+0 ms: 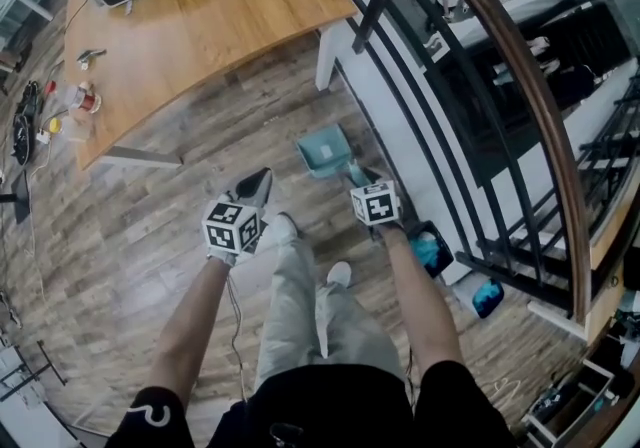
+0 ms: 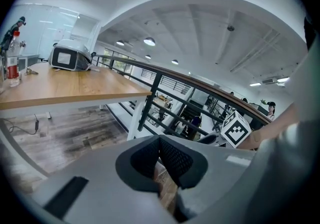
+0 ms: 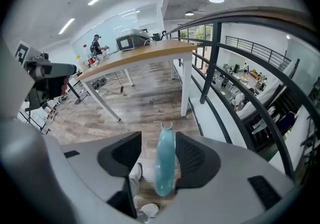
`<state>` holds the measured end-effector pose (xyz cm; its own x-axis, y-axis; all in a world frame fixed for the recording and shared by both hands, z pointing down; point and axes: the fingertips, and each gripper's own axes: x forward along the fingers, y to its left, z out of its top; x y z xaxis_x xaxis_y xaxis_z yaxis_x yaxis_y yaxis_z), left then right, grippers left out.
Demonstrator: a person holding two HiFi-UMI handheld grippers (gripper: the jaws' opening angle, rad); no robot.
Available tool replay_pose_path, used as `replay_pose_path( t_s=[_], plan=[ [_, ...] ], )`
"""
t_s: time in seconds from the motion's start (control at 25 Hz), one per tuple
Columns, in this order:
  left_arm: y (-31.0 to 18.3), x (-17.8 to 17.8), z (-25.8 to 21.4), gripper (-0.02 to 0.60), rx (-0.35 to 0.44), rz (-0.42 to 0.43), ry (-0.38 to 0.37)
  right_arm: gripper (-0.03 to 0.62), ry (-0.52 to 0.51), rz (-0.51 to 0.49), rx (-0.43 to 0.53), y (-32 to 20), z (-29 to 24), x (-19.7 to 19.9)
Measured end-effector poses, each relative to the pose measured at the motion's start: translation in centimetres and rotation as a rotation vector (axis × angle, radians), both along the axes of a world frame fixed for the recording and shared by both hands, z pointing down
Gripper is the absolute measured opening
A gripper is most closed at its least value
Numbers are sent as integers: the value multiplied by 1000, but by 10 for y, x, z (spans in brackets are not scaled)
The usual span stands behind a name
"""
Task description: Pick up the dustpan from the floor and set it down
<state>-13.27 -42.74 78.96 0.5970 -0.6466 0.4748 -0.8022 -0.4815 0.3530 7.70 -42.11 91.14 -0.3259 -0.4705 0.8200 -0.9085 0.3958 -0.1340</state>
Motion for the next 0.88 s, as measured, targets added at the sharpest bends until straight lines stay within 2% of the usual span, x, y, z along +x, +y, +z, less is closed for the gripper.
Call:
replay_pose_path(
  t_s=[0.24, 0.44, 0.68, 0.88],
  plan=[
    [12, 9, -38, -2, 44, -7, -10, 193, -23, 2, 62, 10, -45, 12],
    [33, 15, -74, -2, 83, -19, -21, 132, -45, 32, 150, 20, -93, 28],
    [62, 26, -118, -2, 129, -47, -10, 16, -47, 32, 214, 50, -144, 47],
    [88, 43, -152, -2, 169, -68, 1, -3, -81, 15, 285, 70, -188, 62]
  ],
)
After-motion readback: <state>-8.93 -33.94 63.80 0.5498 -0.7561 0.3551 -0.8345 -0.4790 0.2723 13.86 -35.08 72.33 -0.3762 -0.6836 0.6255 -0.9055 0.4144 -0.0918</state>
